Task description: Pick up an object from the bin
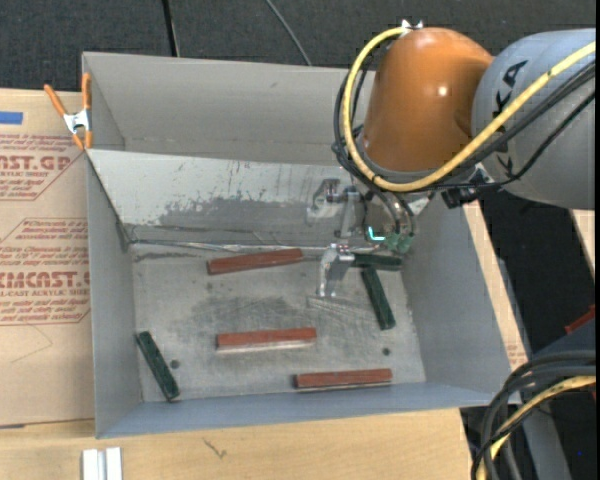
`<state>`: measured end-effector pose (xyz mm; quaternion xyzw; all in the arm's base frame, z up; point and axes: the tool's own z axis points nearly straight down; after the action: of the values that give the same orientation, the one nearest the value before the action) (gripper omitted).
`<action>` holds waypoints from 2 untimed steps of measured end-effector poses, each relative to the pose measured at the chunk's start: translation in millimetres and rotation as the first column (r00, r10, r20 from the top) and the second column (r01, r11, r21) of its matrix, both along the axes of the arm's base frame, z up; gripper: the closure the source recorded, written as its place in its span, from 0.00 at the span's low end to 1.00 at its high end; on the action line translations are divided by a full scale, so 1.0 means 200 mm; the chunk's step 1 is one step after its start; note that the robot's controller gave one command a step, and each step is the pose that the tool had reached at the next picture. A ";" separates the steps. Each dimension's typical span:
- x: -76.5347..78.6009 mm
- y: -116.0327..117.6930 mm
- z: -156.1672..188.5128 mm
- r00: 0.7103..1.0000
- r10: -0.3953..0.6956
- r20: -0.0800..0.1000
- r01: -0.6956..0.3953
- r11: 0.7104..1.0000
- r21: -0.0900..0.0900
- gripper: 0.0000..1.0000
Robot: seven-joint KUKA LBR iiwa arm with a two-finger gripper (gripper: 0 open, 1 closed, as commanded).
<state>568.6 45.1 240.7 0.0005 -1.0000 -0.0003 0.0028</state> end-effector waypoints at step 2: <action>-0.09 0.07 -0.31 1.000 0.003 0.011 -0.003 1.000 0.001 0.00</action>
Offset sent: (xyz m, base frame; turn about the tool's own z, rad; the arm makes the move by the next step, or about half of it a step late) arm -0.0485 0.0348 -0.1707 -0.0079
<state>551.5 58.7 178.3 0.0019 -1.0000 -0.0008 -0.0029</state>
